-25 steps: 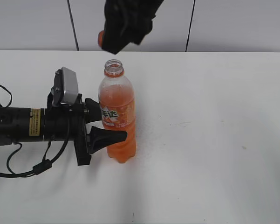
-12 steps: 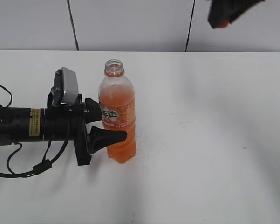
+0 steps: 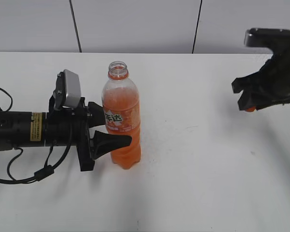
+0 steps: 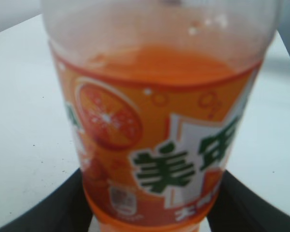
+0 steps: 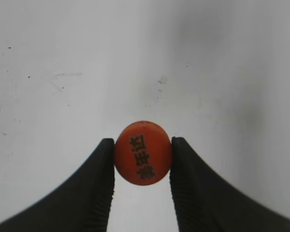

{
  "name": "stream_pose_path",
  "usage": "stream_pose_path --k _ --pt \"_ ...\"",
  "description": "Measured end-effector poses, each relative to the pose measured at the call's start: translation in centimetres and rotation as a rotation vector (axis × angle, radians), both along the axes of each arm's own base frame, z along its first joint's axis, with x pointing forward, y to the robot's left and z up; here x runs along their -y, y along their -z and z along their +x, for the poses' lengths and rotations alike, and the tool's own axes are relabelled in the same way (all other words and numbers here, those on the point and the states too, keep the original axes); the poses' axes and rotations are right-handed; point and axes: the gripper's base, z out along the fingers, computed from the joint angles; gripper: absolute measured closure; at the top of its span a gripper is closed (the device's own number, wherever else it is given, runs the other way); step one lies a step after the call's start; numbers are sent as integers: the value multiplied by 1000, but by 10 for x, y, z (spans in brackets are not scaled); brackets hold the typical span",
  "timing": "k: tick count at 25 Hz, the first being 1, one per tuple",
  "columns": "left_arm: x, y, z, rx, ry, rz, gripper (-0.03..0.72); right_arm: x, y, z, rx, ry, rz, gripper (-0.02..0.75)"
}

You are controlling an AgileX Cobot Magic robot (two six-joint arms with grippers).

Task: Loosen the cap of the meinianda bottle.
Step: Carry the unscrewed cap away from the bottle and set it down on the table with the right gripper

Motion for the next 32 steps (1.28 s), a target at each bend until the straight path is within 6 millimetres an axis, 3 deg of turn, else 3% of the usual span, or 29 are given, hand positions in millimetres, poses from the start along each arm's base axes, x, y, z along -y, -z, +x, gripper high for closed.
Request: stream_pose_path --k 7,15,20,25,28,30,32 --pt "0 0 0 0 -1 0 275 -1 57 10 -3 61 17 468" --pt "0 0 0 0 -4 -2 275 0 90 17 -13 39 -25 469" --pt "0 0 1 -1 -7 -4 275 0 92 18 -11 33 -30 451" --pt "0 0 1 -1 -7 -4 275 0 93 17 -19 28 -33 213" --pt "0 0 0 0 1 0 275 0 93 15 -42 25 -36 171" --pt "0 0 -1 1 8 3 241 1 94 14 -54 22 -38 170" --pt "0 0 -2 3 25 6 154 1 94 13 -65 21 -39 170"
